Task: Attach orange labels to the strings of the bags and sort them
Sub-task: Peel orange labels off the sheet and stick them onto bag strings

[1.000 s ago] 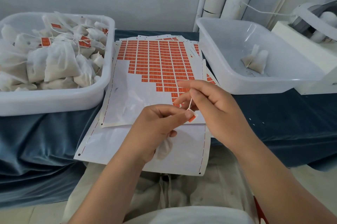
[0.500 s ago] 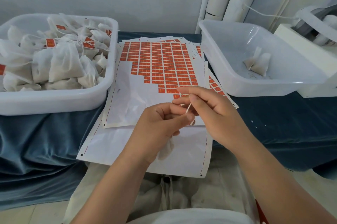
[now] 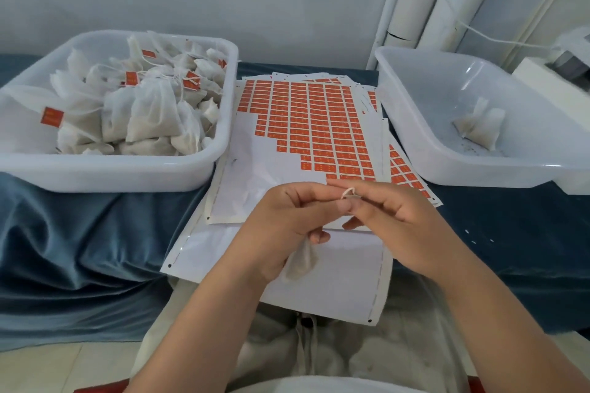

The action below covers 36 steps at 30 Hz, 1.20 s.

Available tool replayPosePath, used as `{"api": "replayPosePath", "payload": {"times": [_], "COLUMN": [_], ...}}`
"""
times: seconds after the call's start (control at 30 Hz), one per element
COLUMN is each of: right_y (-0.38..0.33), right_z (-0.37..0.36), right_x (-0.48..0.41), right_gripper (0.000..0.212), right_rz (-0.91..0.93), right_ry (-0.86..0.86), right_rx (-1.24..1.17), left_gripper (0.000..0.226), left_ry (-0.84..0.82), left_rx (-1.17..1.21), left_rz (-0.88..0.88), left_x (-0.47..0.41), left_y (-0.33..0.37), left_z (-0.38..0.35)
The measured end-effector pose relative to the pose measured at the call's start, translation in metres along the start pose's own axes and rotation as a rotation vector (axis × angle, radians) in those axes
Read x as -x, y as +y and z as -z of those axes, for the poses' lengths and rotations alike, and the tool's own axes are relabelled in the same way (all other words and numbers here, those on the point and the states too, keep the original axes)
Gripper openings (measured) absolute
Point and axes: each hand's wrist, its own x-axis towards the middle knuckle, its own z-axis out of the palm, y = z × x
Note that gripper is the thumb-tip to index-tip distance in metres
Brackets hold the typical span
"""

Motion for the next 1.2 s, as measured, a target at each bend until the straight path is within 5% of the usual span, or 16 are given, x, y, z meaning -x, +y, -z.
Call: {"api": "replayPosePath", "payload": {"times": [0.33,0.5,0.63,0.7,0.77,0.9,1.03,1.2], "right_y": [-0.004,-0.006,-0.006,-0.006,-0.005,-0.004,-0.002,-0.001], "right_z": [-0.013,-0.006,-0.005,-0.007,-0.008,-0.007,0.001,0.012], "right_x": [-0.004,-0.004,-0.003,-0.003,-0.003,-0.003,-0.001,-0.002], "right_gripper": [0.037,0.041,0.041,0.036,0.033,0.033,0.035,0.036], "right_rz": [0.01,-0.027,-0.061,-0.067,-0.066,-0.071,-0.066,-0.089], "right_ry": [0.111,0.196,0.126,0.075,0.029,0.003,0.077,0.2], "right_rx": [-0.176,-0.257,-0.211,-0.174,-0.136,-0.107,-0.095,-0.045], "left_gripper": [0.01,0.008,0.015,0.017,0.018,0.031,0.035,0.018], "left_ry": [0.206,0.533,0.922,0.999,0.944,0.503,0.596,0.701], "left_rx": [-0.291,-0.307,-0.651,-0.837,-0.986,-1.336,-1.248,-1.213], "left_rz": [-0.074,-0.382,-0.761,-0.806,-0.611,0.045,-0.01,-0.357], "left_x": [0.01,-0.001,-0.034,-0.054,-0.076,-0.096,-0.09,-0.076], "left_y": [0.049,0.114,0.173,0.19,0.191,0.145,0.146,0.158], "left_z": [0.03,0.091,0.15,0.178,0.199,0.227,0.231,0.192]}}
